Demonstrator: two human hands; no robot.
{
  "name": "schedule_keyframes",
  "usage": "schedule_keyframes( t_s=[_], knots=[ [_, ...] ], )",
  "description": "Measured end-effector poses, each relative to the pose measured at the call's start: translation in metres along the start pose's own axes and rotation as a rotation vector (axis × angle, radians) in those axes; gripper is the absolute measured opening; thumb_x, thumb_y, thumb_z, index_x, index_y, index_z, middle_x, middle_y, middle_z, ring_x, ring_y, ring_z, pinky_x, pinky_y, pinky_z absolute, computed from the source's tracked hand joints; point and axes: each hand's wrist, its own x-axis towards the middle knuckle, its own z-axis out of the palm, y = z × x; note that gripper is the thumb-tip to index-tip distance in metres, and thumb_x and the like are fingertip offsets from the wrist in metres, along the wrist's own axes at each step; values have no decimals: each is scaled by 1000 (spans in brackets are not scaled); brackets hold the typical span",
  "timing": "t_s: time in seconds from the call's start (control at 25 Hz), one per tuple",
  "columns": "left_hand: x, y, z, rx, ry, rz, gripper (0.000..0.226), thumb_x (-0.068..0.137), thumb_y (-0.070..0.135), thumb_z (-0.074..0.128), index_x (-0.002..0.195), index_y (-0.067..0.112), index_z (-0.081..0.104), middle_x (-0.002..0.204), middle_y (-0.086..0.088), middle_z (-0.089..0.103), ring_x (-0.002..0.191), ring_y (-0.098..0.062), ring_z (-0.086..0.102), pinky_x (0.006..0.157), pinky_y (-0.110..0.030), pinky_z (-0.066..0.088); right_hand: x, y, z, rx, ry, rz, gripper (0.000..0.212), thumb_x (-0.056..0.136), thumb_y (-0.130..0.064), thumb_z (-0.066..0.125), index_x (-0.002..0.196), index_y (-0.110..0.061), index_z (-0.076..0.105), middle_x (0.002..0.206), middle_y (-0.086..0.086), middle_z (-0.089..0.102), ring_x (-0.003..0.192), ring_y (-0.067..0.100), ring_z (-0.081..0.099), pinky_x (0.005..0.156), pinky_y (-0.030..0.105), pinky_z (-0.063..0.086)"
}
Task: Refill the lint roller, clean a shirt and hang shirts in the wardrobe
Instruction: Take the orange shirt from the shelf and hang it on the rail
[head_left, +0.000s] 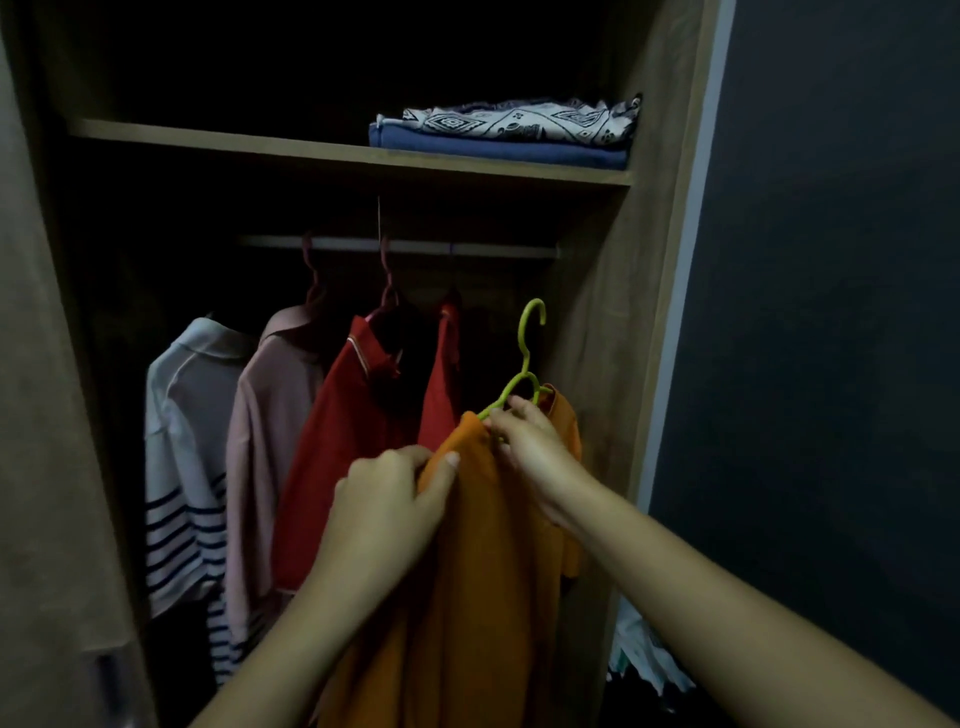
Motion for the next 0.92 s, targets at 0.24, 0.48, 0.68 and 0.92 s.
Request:
schedule_keyframes(
  t_s=[0.24,0.48,0.68,0.92],
  knots=[
    [106,-18,16,-76,-25,13,39,90,47,50,118,23,63,115,-7,68,114,-28,58,93,-34,44,70,-13,-16,-134,69,-74,92,67,-49,73,143,-22,28,139,-1,45,122,18,47,105,36,37],
    [232,-36,76,-345,-189,-208,81,84,24,66,147,5,19,152,-19,26,140,-30,27,112,-33,24,133,-34,-16,-217,83,-120,85,45,-21,60,126,-35,40,86,-6,44,80,15,50,71,29,45],
    [257,-43,106,-413,-366,-143,58,85,6,48,141,16,35,128,-12,57,113,-28,55,91,-26,42,177,-64,-34,-208,125,-177,82,66,-6,53,142,-21,28,80,7,51,67,15,52,61,24,43],
    [266,-54,110,-535,-397,-132,72,67,12,48,137,24,39,113,-10,65,100,-27,63,91,-41,53,219,-88,-32,-329,186,-133,22,73,-6,48,52,-14,47,43,-3,38,50,17,37,49,28,30]
  ],
)
